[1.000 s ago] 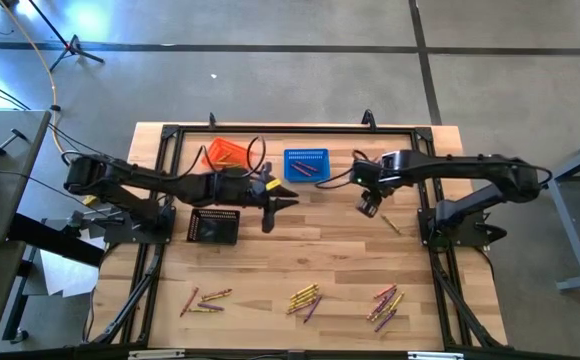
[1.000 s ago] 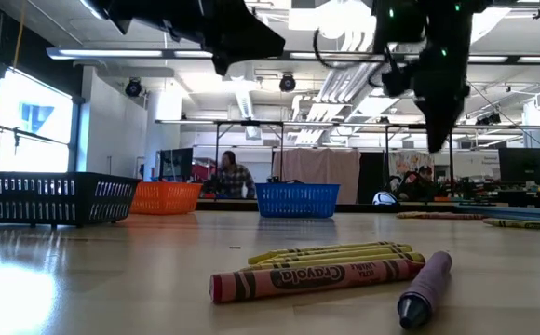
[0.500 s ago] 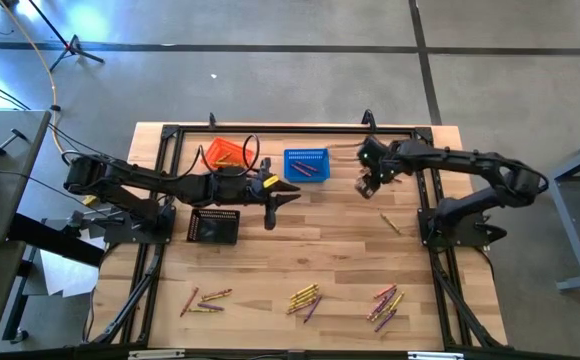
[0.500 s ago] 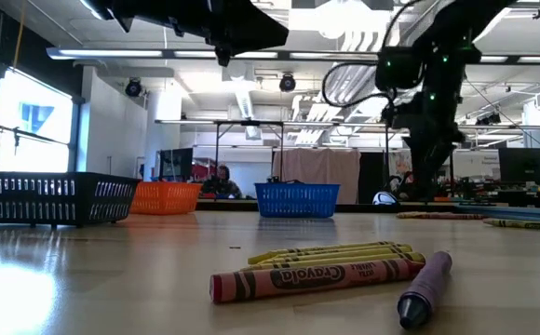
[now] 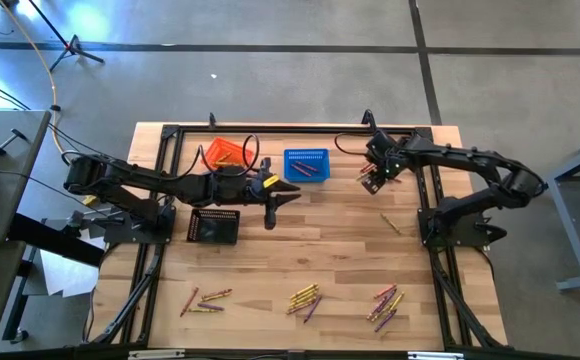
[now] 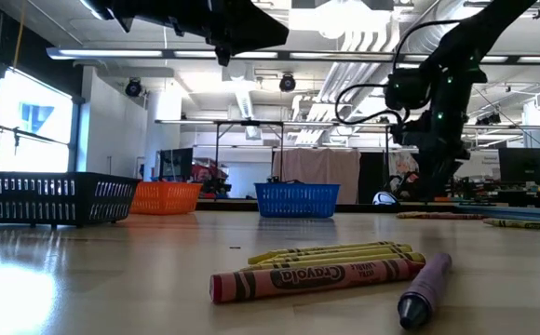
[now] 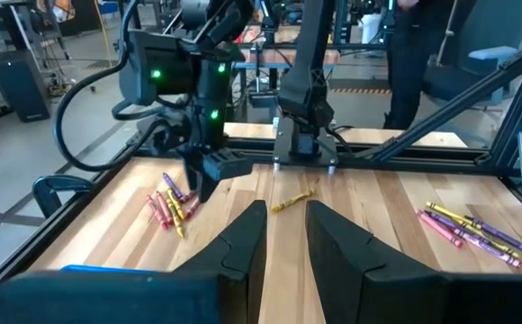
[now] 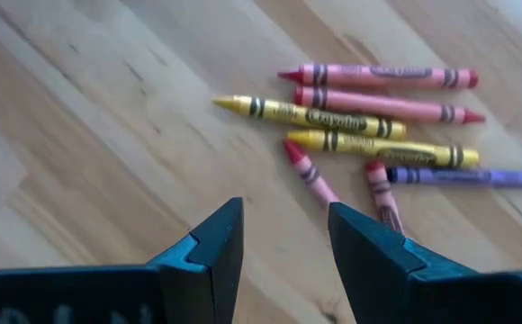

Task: Sort crayons
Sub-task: Put the red crayon into the blue bin

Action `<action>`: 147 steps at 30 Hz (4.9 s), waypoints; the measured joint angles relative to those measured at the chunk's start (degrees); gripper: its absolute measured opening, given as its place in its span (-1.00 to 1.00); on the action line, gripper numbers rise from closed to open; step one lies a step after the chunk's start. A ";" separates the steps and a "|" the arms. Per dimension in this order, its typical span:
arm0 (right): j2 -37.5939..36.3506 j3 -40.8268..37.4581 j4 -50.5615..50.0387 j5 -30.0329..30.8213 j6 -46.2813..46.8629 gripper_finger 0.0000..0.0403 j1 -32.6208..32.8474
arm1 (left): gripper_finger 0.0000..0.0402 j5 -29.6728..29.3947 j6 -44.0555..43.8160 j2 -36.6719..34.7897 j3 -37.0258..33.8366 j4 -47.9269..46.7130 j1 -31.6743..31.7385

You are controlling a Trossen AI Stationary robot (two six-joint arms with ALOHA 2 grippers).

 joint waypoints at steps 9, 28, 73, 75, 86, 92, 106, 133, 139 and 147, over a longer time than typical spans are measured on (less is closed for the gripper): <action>8.67 0.03 1.44 0.25 -4.36 -0.26 -0.08 | -0.64 0.00 0.00 0.00 0.00 0.16 0.00; 9.96 7.54 -2.25 -1.42 -5.91 -0.26 -0.48 | -0.64 0.02 0.42 0.00 0.00 -0.12 0.00; 18.66 7.82 -9.27 -5.01 -4.08 -0.78 -3.32 | -0.64 0.02 0.42 0.00 0.00 -1.04 -0.01; 18.66 7.80 -9.86 -4.98 -3.37 -0.75 -3.32 | -0.64 0.02 0.42 0.00 0.00 -1.04 -0.01; 18.76 7.52 -15.41 -5.11 -2.96 -0.63 -3.29 | -0.64 0.02 0.42 0.00 0.00 -1.09 -0.01; 18.76 7.45 -14.05 -5.56 -2.29 -0.79 -3.27 | -0.64 0.02 0.42 0.00 0.00 -1.09 -0.02; 17.08 9.43 -16.38 -8.15 -2.60 -0.97 -3.23 | -0.64 0.02 0.42 0.00 0.00 -1.25 -0.02; 3.74 13.81 29.31 -8.72 -3.90 -0.96 14.25 | -0.64 0.00 0.00 0.00 0.00 -1.61 0.00; 11.40 13.81 39.08 -8.66 -6.67 -0.96 13.88 | -0.64 0.00 -0.02 0.00 0.00 -1.61 -0.02; 15.75 13.81 42.21 -7.37 -7.93 -0.96 11.92 | -0.64 0.00 0.00 0.00 0.00 -2.05 0.00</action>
